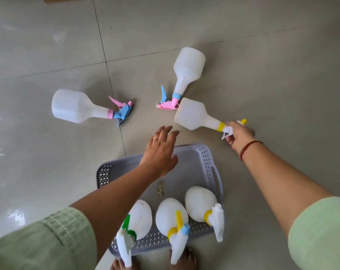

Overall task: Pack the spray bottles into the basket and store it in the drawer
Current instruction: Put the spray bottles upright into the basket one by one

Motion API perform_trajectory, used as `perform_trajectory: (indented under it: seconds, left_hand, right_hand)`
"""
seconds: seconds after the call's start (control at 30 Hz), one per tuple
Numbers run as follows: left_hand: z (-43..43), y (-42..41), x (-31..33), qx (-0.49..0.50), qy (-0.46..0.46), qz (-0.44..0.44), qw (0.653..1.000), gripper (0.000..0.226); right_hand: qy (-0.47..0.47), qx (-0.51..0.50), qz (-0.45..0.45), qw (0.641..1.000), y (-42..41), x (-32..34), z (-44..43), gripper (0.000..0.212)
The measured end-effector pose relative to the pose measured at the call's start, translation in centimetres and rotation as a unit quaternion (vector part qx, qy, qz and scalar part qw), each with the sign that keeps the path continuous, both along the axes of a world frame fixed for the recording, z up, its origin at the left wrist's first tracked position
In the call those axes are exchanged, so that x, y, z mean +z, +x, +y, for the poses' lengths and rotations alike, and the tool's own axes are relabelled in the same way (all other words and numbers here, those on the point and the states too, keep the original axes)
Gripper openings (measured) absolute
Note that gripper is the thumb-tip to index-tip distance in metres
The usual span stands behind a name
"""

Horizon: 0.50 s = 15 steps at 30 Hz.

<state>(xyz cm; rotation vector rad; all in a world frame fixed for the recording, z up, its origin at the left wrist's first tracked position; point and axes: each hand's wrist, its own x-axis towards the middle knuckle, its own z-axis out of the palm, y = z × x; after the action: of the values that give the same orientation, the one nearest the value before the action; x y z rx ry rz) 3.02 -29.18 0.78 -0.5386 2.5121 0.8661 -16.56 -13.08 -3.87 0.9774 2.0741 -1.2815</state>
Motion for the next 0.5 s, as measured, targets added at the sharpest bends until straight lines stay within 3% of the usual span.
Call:
perform_trajectory:
  seconds: [0.1, 0.2, 0.37, 0.5]
  left_hand:
    - [0.8, 2.5, 3.5, 0.04, 0.012, -0.024, 0.999, 0.075]
    - [1.2, 4.4, 7.5, 0.067, 0.022, -0.028, 0.997, 0.074]
    - [1.6, 6.4, 12.9, 0.081, 0.033, -0.052, 0.995, 0.072]
    - [1.7, 6.6, 15.4, 0.083, 0.033, -0.07, 0.994, 0.069]
  right_hand:
    - [0.006, 0.07, 0.039, 0.997, 2.9, 4.6, 0.4, 0.025]
    - [0.075, 0.148, 0.116, 0.979, 3.8, 10.0, 1.0, 0.022]
    - [-0.019, 0.183, 0.152, 0.971, 3.9, 20.3, 1.6, 0.015]
    - [0.013, 0.305, 0.171, 0.937, 7.0, 24.2, 1.4, 0.015]
